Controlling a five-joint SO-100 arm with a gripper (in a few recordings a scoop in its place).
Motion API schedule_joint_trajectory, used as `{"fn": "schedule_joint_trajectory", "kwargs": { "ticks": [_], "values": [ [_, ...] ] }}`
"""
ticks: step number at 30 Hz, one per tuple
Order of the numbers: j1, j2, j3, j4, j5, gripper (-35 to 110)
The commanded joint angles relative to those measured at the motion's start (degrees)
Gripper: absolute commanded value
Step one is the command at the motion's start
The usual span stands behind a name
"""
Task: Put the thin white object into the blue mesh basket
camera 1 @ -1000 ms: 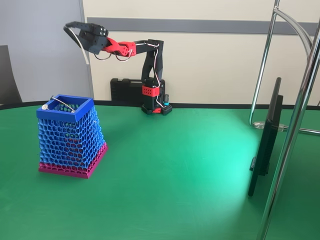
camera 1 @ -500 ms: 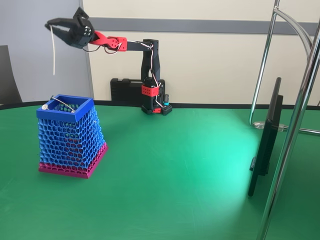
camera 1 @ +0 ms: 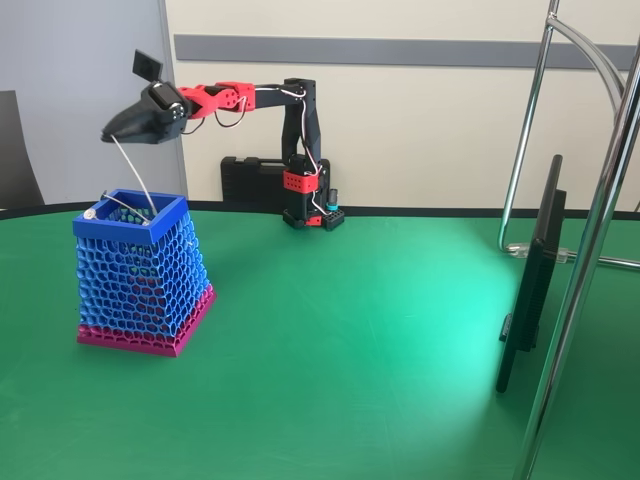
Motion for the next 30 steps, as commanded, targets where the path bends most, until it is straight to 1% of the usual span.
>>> {"fn": "schedule_joint_trajectory", "kwargs": {
  "ticks": [1, 5, 7, 11, 14, 16, 17, 19, 22, 25, 30],
  "values": [
    [-0.97, 0.35, -0.44, 1.49, 0.35, 0],
    [-1.05, 0.26, 2.02, 1.76, 0.26, 3],
    [-0.97, 0.09, 1.67, 4.39, 0.44, 6],
    [-1.05, -0.18, 0.79, 10.02, 0.44, 21],
    [-1.49, 0.09, 0.35, 13.97, 1.67, 24],
    [-2.02, 0.44, 0.35, 16.96, 2.29, 31],
    [-2.37, 0.7, 0.53, 18.02, 2.72, 32],
    [-3.08, 1.49, 1.67, 19.16, 3.52, 33],
    [-4.31, 3.69, 4.66, 19.86, 4.92, 37],
    [-5.54, 5.98, 6.86, 21.09, 7.38, 37],
    [-6.86, 8.53, 4.66, 26.89, 12.48, 33]
  ]
}}
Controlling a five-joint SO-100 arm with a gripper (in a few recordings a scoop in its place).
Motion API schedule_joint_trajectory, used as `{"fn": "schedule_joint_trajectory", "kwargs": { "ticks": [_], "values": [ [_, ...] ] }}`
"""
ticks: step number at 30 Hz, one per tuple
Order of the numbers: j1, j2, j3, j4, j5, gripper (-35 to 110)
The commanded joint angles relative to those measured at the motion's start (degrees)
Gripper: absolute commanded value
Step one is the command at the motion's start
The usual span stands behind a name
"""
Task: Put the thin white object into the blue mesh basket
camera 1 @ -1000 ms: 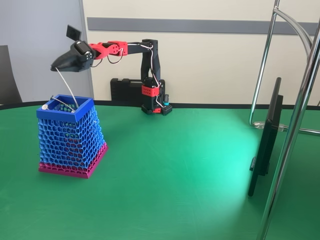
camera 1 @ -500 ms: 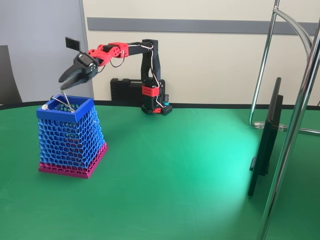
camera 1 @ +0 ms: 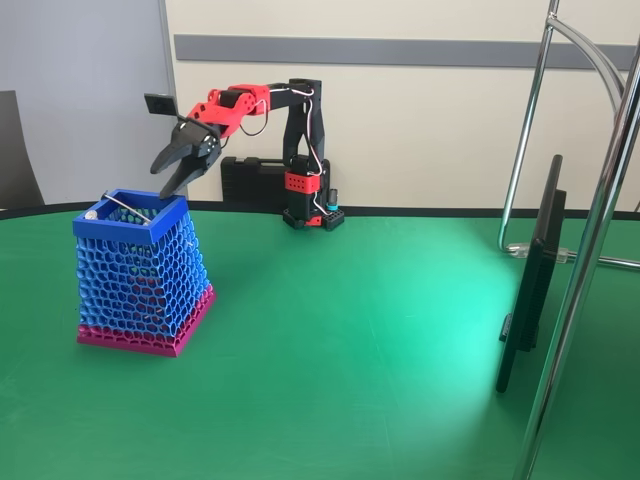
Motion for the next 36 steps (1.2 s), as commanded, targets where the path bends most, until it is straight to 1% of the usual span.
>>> {"fn": "schedule_joint_trajectory", "kwargs": {
  "ticks": [1, 4, 7, 9, 12, 15, 27, 33, 36],
  "values": [
    [-0.79, 3.87, -2.81, 3.6, 3.08, 33],
    [-1.41, 6.42, -3.69, 7.38, 5.89, 25],
    [-2.11, 9.23, -3.34, 11.07, 8.26, 22],
    [-2.81, 11.43, -2.37, 13.97, 9.14, 15],
    [-3.96, 15.29, 0.09, 18.46, 10.2, 11],
    [-5.1, 20.13, 5.71, 19.69, 10.63, 10],
    [-11.34, 39.81, 35.07, 19.25, 12.3, 8],
    [-14.85, 47.64, 50.1, 11.6, 14.94, 10],
    [-17.23, 51.59, 57.13, 8.35, 16.61, 9]
  ]
}}
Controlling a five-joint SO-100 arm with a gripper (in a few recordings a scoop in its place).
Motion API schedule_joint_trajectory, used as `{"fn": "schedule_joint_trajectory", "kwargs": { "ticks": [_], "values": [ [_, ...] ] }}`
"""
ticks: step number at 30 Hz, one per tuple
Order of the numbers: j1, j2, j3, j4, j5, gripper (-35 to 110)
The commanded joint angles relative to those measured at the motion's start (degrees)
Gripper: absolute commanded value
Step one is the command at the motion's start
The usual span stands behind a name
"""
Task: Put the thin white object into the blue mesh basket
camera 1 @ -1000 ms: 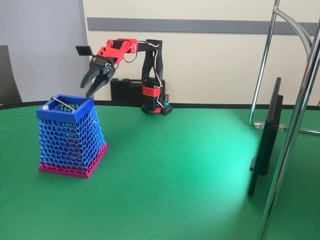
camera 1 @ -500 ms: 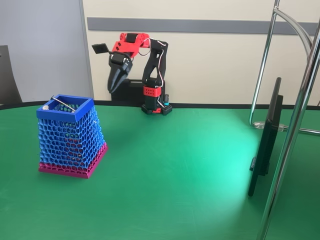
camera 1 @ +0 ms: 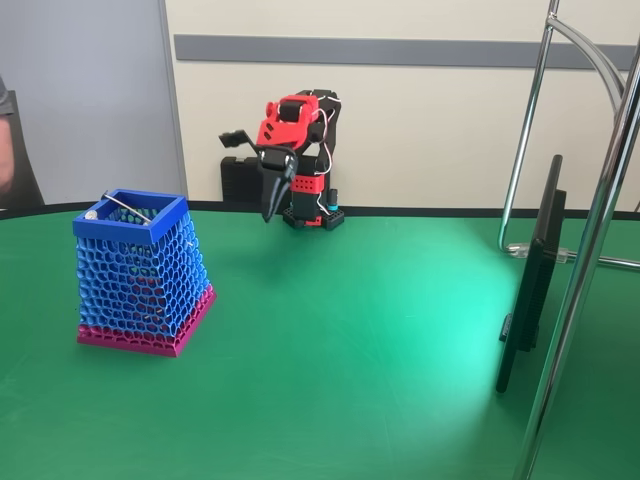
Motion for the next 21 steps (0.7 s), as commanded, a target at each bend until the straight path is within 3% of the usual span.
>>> {"fn": "schedule_joint_trajectory", "kwargs": {
  "ticks": [1, 13, 21],
  "values": [
    [-2.11, 4.75, 5.1, -3.34, 1.76, 9],
    [-9.14, 26.19, 27.51, -9.58, 5.89, 0],
    [-9.93, 39.81, 31.29, -2.9, 7.03, 0]
  ]
}}
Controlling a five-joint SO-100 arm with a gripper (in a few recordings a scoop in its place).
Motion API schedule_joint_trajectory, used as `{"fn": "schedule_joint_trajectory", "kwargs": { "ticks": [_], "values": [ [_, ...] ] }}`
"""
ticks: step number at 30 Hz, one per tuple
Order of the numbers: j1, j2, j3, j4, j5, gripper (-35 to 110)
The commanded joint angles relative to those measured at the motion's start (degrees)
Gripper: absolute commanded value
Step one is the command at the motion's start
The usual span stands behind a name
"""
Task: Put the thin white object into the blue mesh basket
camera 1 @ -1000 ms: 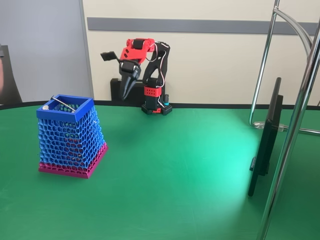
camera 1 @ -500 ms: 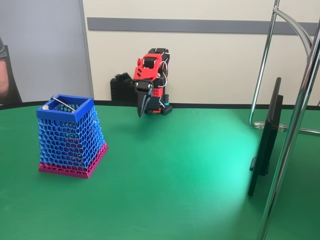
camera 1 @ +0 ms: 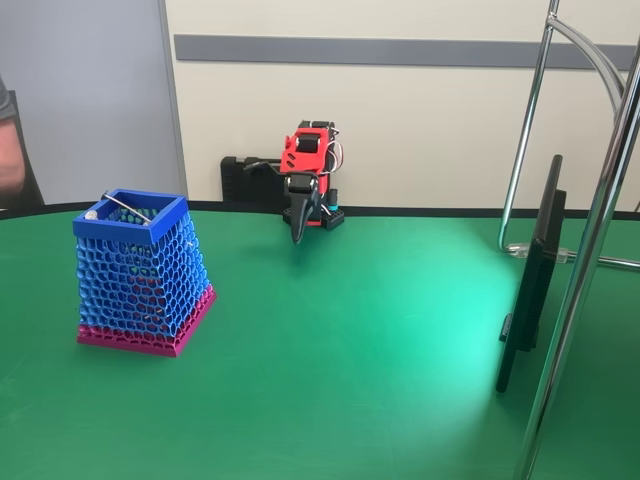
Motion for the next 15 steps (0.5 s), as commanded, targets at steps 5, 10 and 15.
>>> {"fn": "schedule_joint_trajectory", "kwargs": {
  "ticks": [5, 10, 15],
  "values": [
    [-0.44, 10.9, 2.2, 4.83, 0.79, 0],
    [-0.35, 10.9, 2.37, 4.31, 1.58, 1],
    [-0.26, 10.9, 2.37, 4.39, 1.58, 1]
  ]
}}
